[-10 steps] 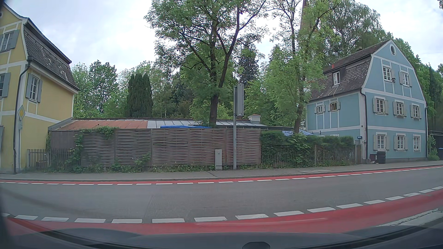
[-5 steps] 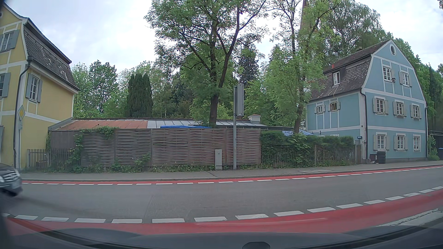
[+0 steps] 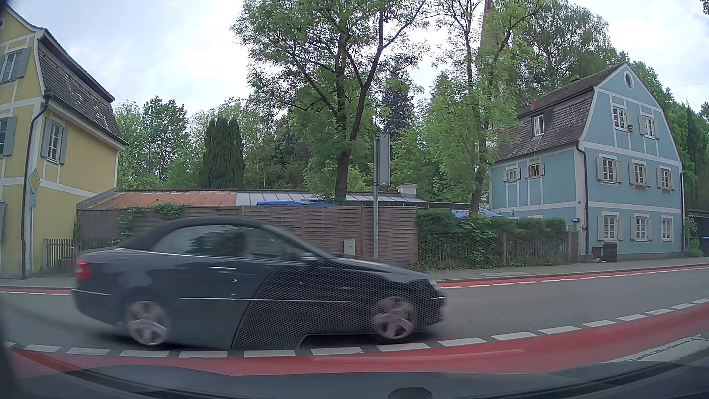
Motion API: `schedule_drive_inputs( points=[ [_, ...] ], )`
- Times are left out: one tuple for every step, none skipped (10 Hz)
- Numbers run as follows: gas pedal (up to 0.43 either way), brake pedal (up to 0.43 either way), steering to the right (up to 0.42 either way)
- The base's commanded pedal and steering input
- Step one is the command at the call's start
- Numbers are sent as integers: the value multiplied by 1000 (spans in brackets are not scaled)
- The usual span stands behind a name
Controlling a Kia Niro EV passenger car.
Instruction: Follow the waypoints while adhering to traffic rules and regulations
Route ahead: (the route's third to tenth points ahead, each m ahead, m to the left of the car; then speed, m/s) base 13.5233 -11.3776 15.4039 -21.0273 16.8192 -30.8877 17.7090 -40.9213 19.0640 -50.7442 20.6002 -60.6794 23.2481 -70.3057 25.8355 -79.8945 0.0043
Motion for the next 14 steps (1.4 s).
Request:
schedule_drive_inputs(
  points=[
    [0, 268, 532],
    [0, 268, 532],
    [0, 268, 532],
    [0, 268, 531],
    [0, 268, 531],
    [0, 268, 532],
    [0, 268, 532],
    [0, 268, 532],
    [0, 268, 531],
    [0, 268, 531],
    [0, 268, 531],
    [0, 268, 531],
    [0, 268, 531],
    [0, 268, 531]
  ],
)
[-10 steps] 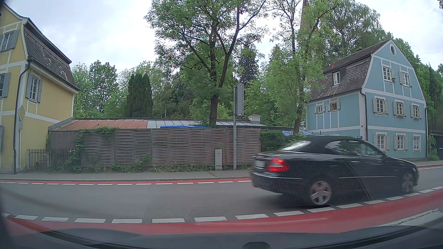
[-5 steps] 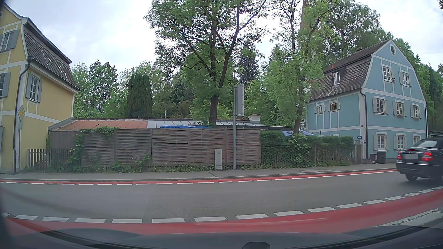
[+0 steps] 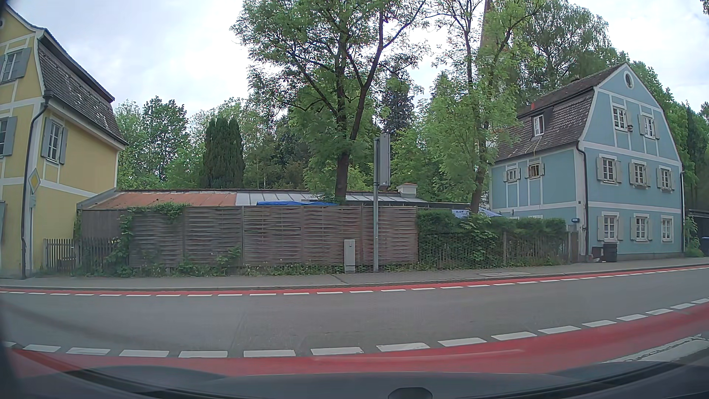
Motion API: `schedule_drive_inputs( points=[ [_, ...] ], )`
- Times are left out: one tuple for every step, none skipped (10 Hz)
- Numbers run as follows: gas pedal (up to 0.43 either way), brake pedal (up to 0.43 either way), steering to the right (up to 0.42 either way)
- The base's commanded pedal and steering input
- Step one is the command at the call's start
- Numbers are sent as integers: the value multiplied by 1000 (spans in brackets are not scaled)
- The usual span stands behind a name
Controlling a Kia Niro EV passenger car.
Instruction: Follow the waypoints while adhering to traffic rules and regulations
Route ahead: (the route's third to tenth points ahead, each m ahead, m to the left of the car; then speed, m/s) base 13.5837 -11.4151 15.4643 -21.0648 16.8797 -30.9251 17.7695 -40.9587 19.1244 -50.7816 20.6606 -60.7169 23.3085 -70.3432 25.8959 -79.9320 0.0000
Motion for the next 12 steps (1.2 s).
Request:
schedule_drive_inputs(
  points=[
    [0, 268, 531],
    [0, 268, 531],
    [0, 268, 531],
    [0, 268, 530],
    [0, 268, 528],
    [0, 268, 526],
    [0, 268, 524],
    [0, 268, 523],
    [0, 268, 521],
    [0, 268, 521],
    [0, 268, 521],
    [0, 268, 521]
  ],
)
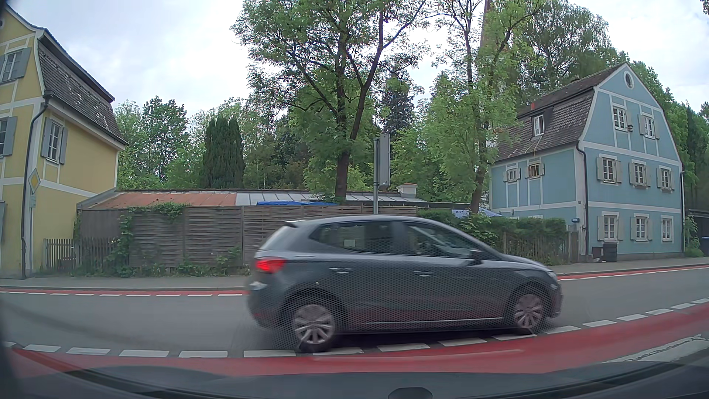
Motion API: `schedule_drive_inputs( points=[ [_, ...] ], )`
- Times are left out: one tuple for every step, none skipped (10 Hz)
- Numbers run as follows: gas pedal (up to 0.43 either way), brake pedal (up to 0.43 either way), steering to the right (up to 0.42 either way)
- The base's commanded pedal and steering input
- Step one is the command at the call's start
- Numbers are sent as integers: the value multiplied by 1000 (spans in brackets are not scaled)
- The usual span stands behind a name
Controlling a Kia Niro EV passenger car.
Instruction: Follow the waypoints while adhering to traffic rules and regulations
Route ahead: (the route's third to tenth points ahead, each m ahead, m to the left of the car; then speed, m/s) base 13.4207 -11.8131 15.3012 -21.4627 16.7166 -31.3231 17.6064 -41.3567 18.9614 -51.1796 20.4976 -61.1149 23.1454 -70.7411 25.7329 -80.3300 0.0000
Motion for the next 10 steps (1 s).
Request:
schedule_drive_inputs(
  points=[
    [0, 268, 521],
    [0, 268, 521],
    [0, 268, 521],
    [0, 268, 521],
    [0, 268, 521],
    [0, 268, 521],
    [0, 268, 521],
    [0, 268, 521],
    [0, 268, 521],
    [0, 268, 521]
  ],
)
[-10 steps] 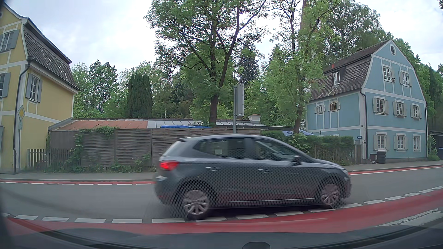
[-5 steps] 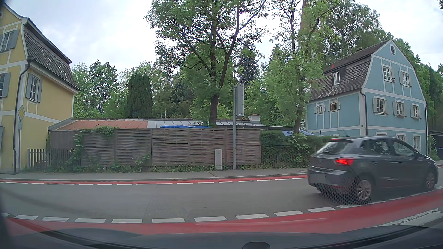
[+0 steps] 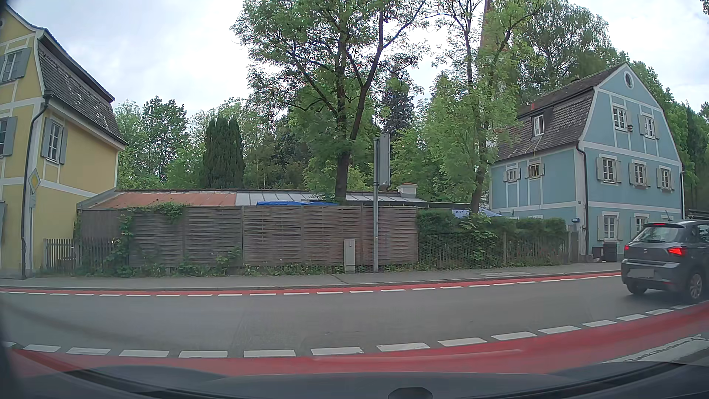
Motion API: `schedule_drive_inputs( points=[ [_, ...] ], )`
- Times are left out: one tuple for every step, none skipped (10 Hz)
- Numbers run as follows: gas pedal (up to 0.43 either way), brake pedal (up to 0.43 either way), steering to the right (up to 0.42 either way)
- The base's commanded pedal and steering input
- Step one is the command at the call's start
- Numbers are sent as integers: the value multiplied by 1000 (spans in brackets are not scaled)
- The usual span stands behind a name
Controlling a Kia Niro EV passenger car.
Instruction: Follow the waypoints while adhering to traffic rules and regulations
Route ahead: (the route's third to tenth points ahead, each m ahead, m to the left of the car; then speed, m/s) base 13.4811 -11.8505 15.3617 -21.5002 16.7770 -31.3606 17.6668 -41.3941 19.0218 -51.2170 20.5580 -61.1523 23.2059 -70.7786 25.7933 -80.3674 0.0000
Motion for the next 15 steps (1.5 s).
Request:
schedule_drive_inputs(
  points=[
    [0, 268, 521],
    [0, 268, 521],
    [0, 268, 521],
    [0, 262, 521],
    [0, 262, 521],
    [0, 256, 521],
    [0, 201, 521],
    [0, 177, 521],
    [0, 177, 521],
    [0, 152, 521],
    [0, 146, 521],
    [98, 134, 521],
    [130, 18, 521],
    [118, 0, 521],
    [110, 0, 521]
  ],
)
